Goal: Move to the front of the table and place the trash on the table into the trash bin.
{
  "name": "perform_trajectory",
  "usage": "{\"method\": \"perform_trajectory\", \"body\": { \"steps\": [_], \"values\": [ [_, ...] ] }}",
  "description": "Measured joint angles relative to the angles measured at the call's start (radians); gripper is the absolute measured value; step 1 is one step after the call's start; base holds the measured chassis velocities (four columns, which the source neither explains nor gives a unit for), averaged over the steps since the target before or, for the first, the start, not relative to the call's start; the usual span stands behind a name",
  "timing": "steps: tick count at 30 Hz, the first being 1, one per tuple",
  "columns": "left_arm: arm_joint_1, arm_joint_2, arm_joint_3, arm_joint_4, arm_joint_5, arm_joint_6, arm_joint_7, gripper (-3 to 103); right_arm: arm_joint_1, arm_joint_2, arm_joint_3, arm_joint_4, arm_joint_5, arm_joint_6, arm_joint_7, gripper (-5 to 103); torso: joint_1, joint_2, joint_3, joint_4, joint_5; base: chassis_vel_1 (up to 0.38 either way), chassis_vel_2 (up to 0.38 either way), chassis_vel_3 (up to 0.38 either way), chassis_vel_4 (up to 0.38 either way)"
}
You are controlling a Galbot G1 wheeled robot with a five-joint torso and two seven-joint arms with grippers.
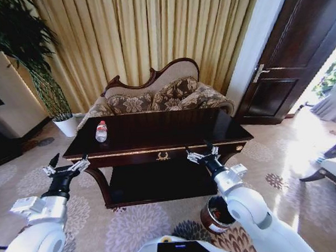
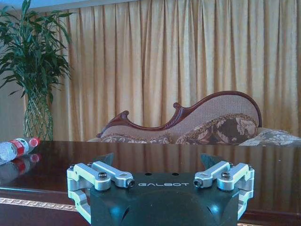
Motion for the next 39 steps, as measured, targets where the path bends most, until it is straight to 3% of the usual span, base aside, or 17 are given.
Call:
{"method": "perform_trajectory", "body": {
  "steps": [39],
  "values": [
    [0.008, -0.017, 0.008, -0.012, 0.012, 0.000, 0.000, 100, -0.009, 0.010, -0.050, -0.013, -0.044, 0.001, -0.054, 100, 0.000, 0.000, 0.000, -0.0001, 0.0000, -0.064, 0.064, 0.063, -0.065]
  ]
}}
